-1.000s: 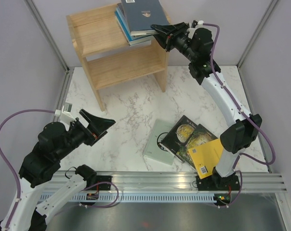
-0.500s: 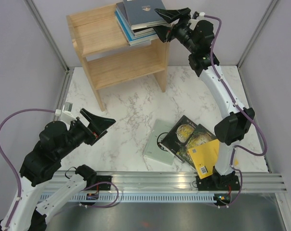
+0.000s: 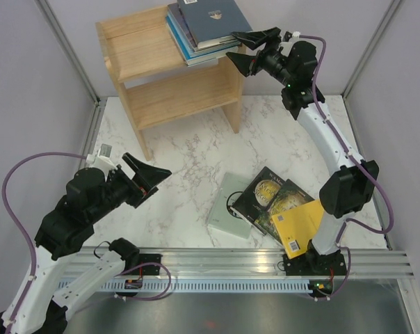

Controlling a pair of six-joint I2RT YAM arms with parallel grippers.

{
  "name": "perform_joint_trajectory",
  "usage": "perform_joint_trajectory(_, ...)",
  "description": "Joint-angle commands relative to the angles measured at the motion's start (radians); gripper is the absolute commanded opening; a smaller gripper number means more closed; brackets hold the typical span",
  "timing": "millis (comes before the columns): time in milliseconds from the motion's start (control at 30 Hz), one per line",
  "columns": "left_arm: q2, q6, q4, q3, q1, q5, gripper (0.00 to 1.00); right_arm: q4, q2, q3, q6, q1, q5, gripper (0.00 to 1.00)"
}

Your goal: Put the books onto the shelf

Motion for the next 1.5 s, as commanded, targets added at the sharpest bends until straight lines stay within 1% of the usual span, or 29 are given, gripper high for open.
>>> perform_joint_trajectory(0,0.022,-0.022,0.009,0.006,0.006,-0.002,1.0,0.046,-0.067,-0.023,-0.007,-0.001,-0.057,0.68)
perform_joint_trajectory(100,0.026,-0.022,0.011,0.002,0.006,0.004,1.0,0.046,-0.073,-0.026,-0.009,-0.004,-0.057,0.63)
perform_joint_trajectory(167,0.022,-0.026,0.011,-0.001,0.006,0.007,0.99,0.046,-0.073,-0.023,-0.006,-0.005,-0.056,0.63)
perform_joint_trajectory(533,-0.027,-0.054,0.009,-0.029,0.006,-0.005,0.99,0.037,-0.022,0.037,0.005,-0.005,-0.049,0.61)
perform_joint_trajectory(1000,-0.05,-0.066,0.009,-0.043,0.006,-0.008,0.98,0.039,0.013,0.02,-0.003,-0.004,-0.051,0.55)
perform_joint_trajectory(1467,-0.044,-0.066,0.009,-0.038,0.006,-0.01,0.98,0.071,0.063,0.04,0.019,0.006,-0.051,0.55)
